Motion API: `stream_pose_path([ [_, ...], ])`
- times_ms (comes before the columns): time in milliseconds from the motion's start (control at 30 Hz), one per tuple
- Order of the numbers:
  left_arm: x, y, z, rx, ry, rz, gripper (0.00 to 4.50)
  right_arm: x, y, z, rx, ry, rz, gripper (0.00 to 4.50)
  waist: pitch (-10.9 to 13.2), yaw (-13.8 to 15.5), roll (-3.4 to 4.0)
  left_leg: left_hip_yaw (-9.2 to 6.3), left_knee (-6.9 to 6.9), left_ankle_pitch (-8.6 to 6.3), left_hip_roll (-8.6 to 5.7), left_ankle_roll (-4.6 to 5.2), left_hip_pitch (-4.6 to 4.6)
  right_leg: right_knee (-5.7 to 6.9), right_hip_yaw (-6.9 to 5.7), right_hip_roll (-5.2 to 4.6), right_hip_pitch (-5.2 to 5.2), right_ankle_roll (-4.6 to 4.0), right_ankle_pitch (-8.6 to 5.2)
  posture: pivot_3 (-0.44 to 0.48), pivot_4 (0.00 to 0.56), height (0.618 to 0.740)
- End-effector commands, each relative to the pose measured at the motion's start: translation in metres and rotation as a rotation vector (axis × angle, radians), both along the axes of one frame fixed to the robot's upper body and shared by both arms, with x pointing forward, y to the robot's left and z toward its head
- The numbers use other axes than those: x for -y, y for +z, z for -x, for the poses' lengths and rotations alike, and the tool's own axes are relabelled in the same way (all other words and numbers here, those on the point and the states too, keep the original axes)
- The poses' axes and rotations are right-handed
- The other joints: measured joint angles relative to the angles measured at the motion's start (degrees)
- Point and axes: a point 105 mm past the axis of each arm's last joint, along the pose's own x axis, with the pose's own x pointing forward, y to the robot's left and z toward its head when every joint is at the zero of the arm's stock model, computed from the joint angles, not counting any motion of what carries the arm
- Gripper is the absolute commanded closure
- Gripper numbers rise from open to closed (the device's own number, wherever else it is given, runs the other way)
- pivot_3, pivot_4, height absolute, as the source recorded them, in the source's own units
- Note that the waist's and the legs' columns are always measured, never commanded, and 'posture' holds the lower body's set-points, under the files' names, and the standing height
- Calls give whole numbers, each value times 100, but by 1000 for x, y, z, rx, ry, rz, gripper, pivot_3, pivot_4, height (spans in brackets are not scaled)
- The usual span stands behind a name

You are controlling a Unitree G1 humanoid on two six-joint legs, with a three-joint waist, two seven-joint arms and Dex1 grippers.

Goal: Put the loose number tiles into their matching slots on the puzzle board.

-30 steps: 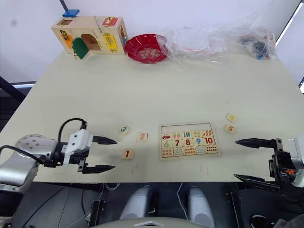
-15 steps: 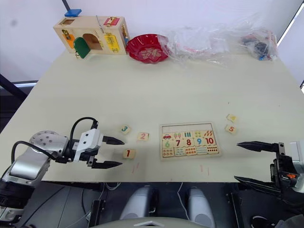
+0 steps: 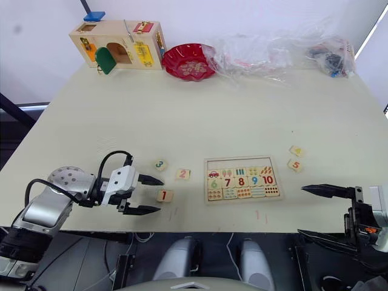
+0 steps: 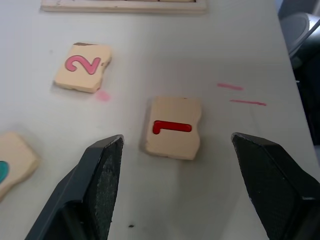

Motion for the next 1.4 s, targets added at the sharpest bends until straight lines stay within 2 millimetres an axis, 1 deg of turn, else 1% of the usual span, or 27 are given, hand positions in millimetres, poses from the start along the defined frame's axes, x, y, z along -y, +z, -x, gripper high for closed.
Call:
stream_pose_path([
  [33,2,1,-2,23,-11,6,797,0,10,3,46,2,4,0,0,0,0,0,0,0,0,0,0,0,0,0,0,0,0,0,150,740],
  [267,4,0,-1,26,-13,6,797,0,8,3,47,-4,3,0,0,0,0,-1,0,0,0,0,0,1,0,0,0,0,0,0,150,740],
  [467,-1,-9,1,13,-12,6,797,0,8,3,50,-6,3,0,-1,0,1,0,0,0,0,0,1,1,0,0,0,0,0,0,150,740],
  [500,-1,-10,1,21,-16,4,1331,0,8,3,50,-6,3,0,-1,0,1,0,0,0,0,0,1,2,0,0,0,0,0,0,150,740],
  [700,-7,-14,1,27,-17,-2,1331,-1,7,3,50,-7,-3,0,-4,0,4,0,0,0,0,0,3,2,0,0,1,0,0,0,150,740],
  [1000,0,-7,-3,36,-37,6,1331,0,5,3,55,-12,-4,0,-6,-1,7,0,0,0,1,0,4,6,0,2,1,0,0,0,150,740],
  [1100,3,-4,-3,34,-42,10,2160,-1,4,3,55,-12,-6,0,-6,3,7,1,1,0,1,0,4,6,1,1,1,0,0,0,150,740],
  [1133,4,-3,-3,33,-43,10,2682,-1,4,3,55,-12,-6,0,-6,6,7,0,2,0,0,0,3,6,0,1,1,0,0,0,150,740],
  [1200,5,-1,-3,34,-45,10,3439,-1,4,3,54,-11,-6,0,-7,6,7,0,2,0,0,0,3,6,0,1,2,0,0,0,150,740],
  [1400,5,8,-5,47,-44,11,3439,-1,3,4,56,-15,-7,0,-6,4,7,0,2,0,0,0,3,6,0,2,2,0,0,0,150,740],
])
